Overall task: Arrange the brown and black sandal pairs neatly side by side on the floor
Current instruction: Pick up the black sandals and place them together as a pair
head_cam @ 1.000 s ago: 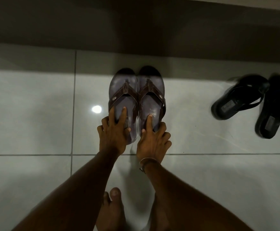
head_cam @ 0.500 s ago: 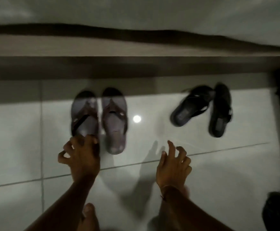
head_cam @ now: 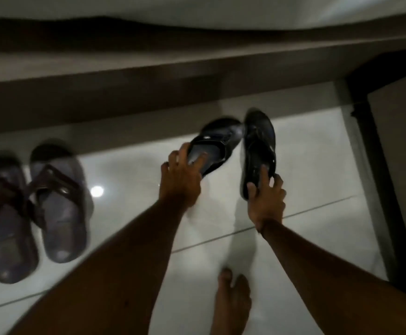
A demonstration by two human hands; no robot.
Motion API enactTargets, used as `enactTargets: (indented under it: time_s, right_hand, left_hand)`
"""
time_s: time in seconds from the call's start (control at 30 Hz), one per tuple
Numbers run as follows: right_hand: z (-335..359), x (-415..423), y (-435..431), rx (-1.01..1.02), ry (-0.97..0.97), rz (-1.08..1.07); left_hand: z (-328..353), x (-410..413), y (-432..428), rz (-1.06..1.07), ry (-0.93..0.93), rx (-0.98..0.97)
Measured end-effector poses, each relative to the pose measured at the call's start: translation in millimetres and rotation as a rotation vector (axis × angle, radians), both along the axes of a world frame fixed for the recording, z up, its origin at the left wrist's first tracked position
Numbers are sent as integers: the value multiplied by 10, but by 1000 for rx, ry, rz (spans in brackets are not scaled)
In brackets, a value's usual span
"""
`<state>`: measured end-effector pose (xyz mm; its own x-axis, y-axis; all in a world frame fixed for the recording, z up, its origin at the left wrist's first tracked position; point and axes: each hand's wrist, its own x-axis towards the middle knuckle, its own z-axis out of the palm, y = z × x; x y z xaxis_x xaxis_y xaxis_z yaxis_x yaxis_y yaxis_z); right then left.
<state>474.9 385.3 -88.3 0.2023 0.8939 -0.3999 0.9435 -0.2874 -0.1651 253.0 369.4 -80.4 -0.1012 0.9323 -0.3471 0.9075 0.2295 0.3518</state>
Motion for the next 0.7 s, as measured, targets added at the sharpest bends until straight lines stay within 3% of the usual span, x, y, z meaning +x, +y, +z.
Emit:
enactTargets:
  time_s: [0.13,0.43,0.7]
  right_hand:
    - [-93,32,112,-21,-34,22]
    - [-50,239,182,-40,37,137]
    - [-86,315,197,-49,3,162]
  left_hand:
    - [-142,222,2,78,50,-57]
    - [-2,1074,-87,495,-282,-184]
    - [-39,1133,20,524,-290,-157]
